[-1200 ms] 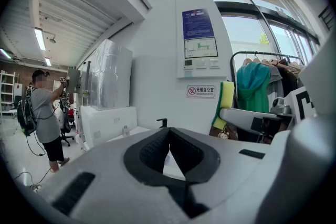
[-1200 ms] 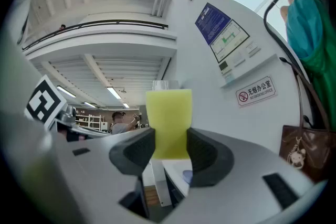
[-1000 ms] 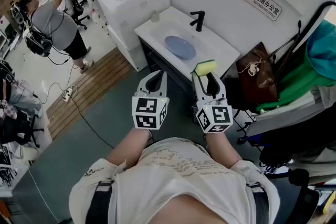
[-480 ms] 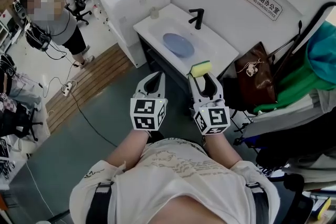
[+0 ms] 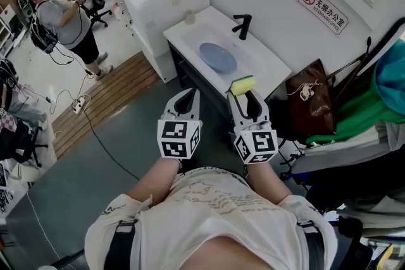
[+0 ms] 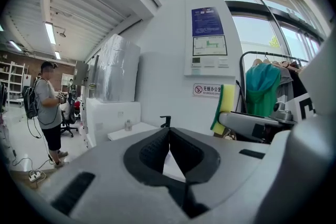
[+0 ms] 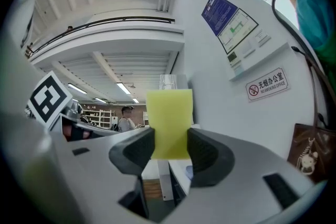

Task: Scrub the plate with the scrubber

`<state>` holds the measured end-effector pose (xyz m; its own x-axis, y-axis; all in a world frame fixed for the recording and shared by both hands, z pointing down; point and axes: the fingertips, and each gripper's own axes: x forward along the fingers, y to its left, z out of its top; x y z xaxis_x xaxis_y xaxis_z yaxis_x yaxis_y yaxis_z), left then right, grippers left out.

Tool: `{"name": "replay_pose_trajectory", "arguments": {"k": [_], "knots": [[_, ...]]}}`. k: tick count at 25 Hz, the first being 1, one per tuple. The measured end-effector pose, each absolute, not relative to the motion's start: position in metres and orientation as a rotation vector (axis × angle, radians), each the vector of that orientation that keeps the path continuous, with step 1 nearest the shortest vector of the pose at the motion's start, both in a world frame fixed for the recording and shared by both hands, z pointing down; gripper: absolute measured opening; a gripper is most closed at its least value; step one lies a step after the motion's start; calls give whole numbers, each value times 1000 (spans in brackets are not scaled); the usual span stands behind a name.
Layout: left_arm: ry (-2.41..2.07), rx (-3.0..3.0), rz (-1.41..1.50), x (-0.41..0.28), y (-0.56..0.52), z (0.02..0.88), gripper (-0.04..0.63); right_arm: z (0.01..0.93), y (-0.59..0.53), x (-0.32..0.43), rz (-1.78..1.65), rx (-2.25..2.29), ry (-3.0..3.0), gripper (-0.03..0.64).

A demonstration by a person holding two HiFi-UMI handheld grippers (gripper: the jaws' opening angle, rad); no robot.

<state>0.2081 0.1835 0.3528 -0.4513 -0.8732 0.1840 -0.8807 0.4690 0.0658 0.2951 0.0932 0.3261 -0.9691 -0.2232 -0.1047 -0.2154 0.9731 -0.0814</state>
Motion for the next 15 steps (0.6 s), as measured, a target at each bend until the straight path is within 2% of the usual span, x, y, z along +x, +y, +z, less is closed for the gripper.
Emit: {"name": "replay_pose_trajectory", "arguments": {"k": [15], "knots": [[-2482, 1580, 83, 85, 142, 347, 23, 324, 52, 179, -137, -413, 3011, 199]]}}
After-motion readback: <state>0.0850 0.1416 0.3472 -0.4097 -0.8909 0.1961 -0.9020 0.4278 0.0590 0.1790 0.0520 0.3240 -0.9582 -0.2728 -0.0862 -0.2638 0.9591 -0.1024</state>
